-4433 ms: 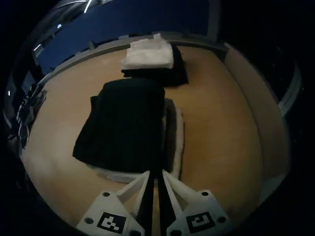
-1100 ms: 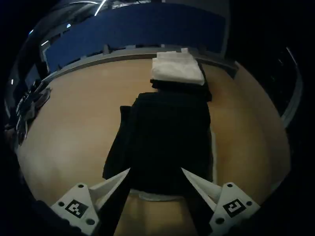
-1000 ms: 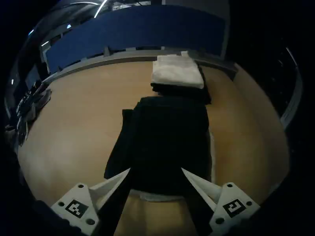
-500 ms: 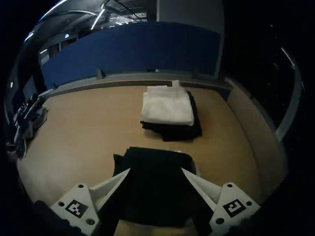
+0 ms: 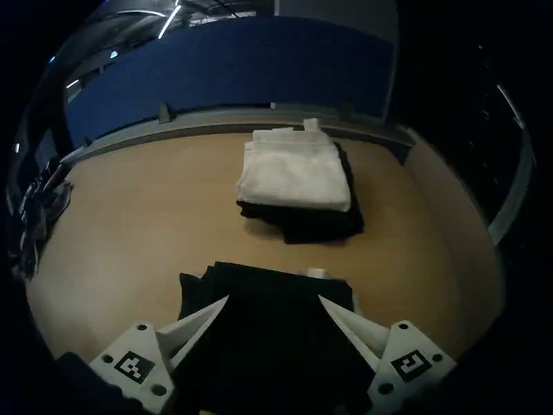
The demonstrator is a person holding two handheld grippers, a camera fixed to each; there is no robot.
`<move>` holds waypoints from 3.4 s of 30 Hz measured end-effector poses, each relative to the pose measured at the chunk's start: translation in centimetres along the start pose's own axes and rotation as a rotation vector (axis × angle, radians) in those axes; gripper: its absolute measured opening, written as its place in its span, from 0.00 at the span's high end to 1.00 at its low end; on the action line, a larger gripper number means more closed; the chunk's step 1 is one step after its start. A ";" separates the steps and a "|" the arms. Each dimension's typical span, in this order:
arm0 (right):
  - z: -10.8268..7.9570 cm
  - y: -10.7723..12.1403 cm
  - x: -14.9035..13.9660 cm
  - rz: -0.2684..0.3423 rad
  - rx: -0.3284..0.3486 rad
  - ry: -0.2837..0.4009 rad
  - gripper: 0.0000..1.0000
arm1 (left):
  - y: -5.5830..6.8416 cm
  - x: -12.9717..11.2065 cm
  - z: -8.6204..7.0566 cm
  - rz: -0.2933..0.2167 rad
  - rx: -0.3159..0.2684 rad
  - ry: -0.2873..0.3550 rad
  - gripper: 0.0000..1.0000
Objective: Fold towel
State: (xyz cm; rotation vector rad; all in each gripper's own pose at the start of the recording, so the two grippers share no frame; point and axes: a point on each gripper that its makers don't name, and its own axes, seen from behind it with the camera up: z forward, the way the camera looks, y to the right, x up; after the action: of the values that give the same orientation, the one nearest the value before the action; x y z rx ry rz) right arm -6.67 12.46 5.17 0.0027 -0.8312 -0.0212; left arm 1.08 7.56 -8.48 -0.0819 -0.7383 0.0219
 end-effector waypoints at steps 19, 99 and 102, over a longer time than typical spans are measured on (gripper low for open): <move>-2.8 -0.7 1.5 0.002 0.021 0.046 0.20 | -0.2 0.4 0.2 -0.004 -0.002 0.004 0.06; -20.5 -10.0 8.0 0.075 0.018 0.776 0.00 | -3.3 15.5 -6.8 -0.042 0.016 0.760 0.05; -20.3 -10.6 7.8 0.065 0.023 0.780 0.00 | -3.4 14.8 -6.2 -0.031 0.023 0.762 0.06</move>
State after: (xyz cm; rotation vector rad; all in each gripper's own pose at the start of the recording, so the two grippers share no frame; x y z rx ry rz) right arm 13.37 1.60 -2.87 0.0050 -0.0516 0.0490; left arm 16.19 4.51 -2.80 -0.0501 0.0222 -0.0298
